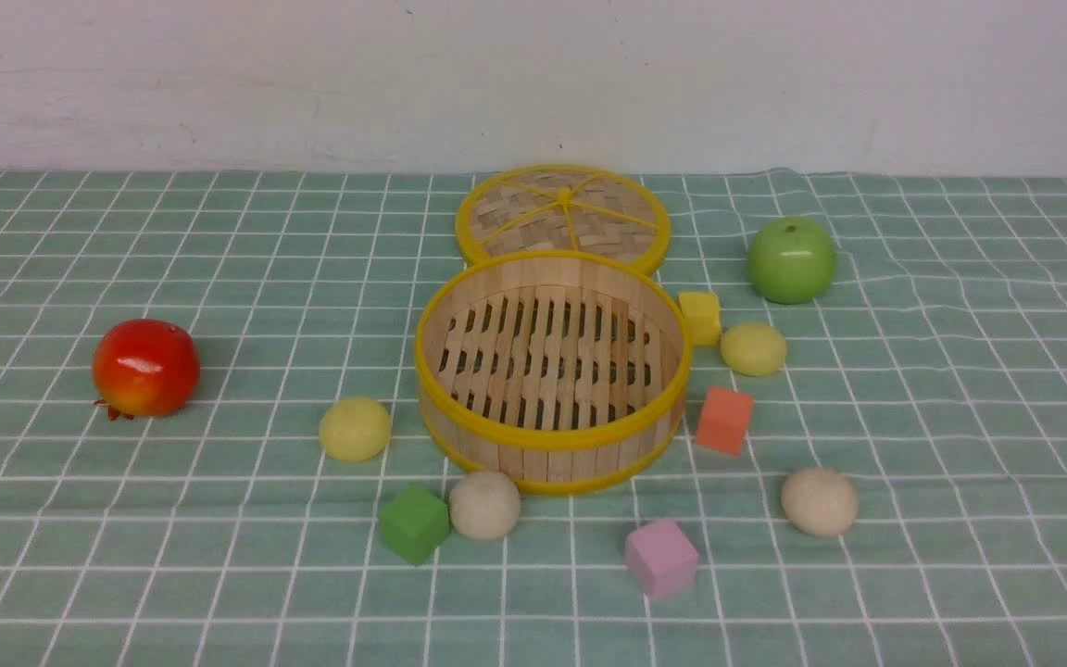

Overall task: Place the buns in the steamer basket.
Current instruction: Use the left arm to grab a steamed stuffed bun

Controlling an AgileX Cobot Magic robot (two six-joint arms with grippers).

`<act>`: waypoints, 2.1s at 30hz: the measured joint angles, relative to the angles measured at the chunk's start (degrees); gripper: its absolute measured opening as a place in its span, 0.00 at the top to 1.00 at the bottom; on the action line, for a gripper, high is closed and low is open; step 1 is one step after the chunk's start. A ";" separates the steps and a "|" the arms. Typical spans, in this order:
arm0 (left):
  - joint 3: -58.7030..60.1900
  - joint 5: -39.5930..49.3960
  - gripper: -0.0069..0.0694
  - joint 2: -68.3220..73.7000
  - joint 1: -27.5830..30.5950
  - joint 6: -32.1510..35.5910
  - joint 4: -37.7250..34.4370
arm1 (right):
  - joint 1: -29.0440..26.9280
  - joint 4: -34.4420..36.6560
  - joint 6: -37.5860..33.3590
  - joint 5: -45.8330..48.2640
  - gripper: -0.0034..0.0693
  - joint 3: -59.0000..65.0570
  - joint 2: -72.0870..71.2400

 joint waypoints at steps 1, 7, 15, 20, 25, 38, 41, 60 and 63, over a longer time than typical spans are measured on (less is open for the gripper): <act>0.00 0.00 0.77 0.00 0.00 0.00 0.00 | 0.00 0.00 0.00 0.00 0.62 0.00 0.00; 0.00 0.00 0.76 0.00 0.00 0.00 0.00 | 0.00 0.00 0.00 0.00 0.62 0.00 0.00; 0.00 0.00 0.76 0.00 0.00 0.00 0.00 | 0.00 0.00 0.00 0.00 0.62 0.00 0.00; 0.00 0.00 0.76 0.00 0.00 0.00 0.00 | 0.00 0.00 0.00 0.00 0.62 0.00 0.00; 0.00 0.00 0.75 0.00 0.00 0.00 0.00 | 0.00 0.00 0.00 0.00 0.62 0.00 0.00; 0.00 -22.62 0.74 0.00 0.00 -13.03 -34.92 | 0.00 0.00 0.00 0.00 0.62 0.00 0.00; -0.14 -26.66 0.74 0.00 -0.07 -12.48 -39.38 | 0.00 0.00 0.00 0.00 0.62 0.00 0.00; -48.18 24.45 0.93 58.87 -4.06 2.67 -8.37 | 0.00 0.00 0.00 0.00 0.62 0.00 0.00; -55.17 23.34 0.93 71.05 -8.86 4.78 -4.94 | 0.00 0.00 0.00 0.00 0.62 0.00 0.00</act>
